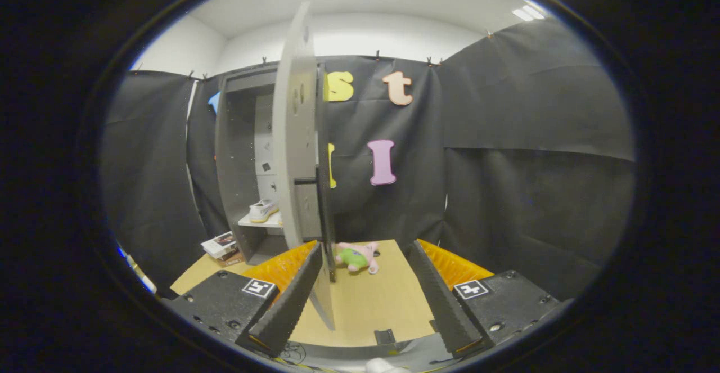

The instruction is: Open the shoe cabinet door, grab the shoes and put them into the shoe cabinet, then close the shoe cabinet door.

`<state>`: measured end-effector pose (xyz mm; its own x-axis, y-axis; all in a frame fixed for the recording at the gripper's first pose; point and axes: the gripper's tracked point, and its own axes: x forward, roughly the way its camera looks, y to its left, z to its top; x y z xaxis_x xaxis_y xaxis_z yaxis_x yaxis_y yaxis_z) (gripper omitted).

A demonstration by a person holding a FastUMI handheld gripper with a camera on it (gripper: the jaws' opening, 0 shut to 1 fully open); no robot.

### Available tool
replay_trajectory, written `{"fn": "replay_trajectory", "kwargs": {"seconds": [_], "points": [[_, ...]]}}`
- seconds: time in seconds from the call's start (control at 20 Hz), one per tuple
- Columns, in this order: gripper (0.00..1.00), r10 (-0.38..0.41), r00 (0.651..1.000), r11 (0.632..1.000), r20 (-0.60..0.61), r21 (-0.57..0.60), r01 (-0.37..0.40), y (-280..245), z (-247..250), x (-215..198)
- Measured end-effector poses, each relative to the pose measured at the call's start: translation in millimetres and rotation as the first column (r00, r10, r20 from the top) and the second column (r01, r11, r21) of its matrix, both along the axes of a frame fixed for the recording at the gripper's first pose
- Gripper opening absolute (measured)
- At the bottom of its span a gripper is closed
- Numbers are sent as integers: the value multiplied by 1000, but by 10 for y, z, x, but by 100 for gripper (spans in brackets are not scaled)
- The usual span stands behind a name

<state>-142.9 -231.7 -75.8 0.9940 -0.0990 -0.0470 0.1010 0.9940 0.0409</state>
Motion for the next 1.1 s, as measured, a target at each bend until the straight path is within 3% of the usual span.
{"fn": "replay_trajectory", "kwargs": {"seconds": [0.2,0.5,1.1], "points": [[100,-23,1000,1000,9,3,23,-146,129,303],[100,2,1000,1000,-5,-7,-2,-8,178,746],[93,-11,1000,998,-10,-65,11,214,235,762]]}}
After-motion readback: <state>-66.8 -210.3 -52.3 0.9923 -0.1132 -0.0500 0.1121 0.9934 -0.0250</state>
